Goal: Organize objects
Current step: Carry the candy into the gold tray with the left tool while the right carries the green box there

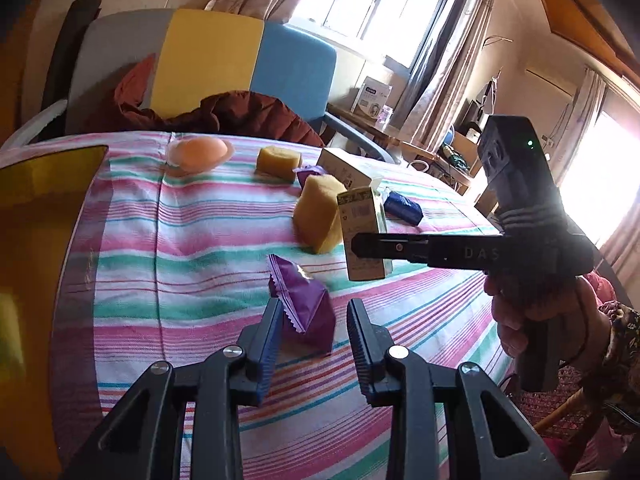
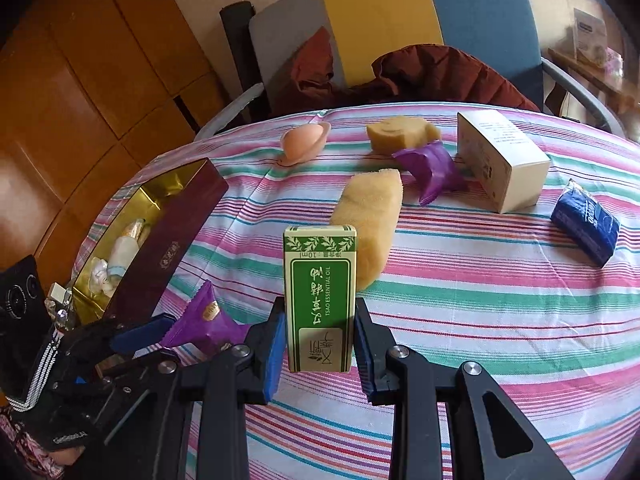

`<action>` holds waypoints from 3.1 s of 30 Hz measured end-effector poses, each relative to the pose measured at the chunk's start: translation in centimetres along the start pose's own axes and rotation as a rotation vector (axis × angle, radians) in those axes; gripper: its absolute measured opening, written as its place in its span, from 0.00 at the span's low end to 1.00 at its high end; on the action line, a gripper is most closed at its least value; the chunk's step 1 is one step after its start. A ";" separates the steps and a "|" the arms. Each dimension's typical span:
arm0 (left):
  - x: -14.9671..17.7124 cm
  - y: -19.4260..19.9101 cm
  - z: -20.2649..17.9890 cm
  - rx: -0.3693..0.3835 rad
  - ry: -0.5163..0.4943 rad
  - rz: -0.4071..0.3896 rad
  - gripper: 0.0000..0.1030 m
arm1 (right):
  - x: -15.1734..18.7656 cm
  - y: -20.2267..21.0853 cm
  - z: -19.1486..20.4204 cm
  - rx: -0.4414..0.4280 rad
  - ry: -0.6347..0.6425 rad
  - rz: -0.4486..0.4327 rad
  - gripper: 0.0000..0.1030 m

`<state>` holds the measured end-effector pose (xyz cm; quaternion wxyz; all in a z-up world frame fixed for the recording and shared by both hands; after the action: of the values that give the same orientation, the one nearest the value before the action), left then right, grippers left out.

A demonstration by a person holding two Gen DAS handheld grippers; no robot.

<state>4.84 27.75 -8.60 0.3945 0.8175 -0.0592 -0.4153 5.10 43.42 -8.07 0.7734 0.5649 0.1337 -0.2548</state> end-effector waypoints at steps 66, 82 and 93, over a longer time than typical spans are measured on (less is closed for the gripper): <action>4.8 15.0 17.9 -0.382 0.477 -0.136 0.43 | 0.2 1.2 4.3 -0.065 0.112 -0.081 0.30; 4.3 17.8 19.2 -0.408 0.579 -0.222 0.50 | -0.4 -1.6 21.7 -0.257 0.250 -0.016 0.30; 4.8 18.3 20.1 -0.421 0.631 -0.234 0.51 | 0.0 -6.3 25.8 -0.108 0.336 0.077 0.31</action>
<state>-2.41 1.30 -5.79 0.5024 0.8075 0.2449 -0.1889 -0.40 17.65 -4.76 0.7786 0.5619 0.2526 -0.1196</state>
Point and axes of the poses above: each gripper's, at about its wrist camera, not at the fingertips, and y roughly against the way its jaws point, z to its left, x to its underside, the point moved 6 cm from there along -y, roughly the way its jaws point, and after that the axes turned 8 degrees about z, right-handed, at the moved point
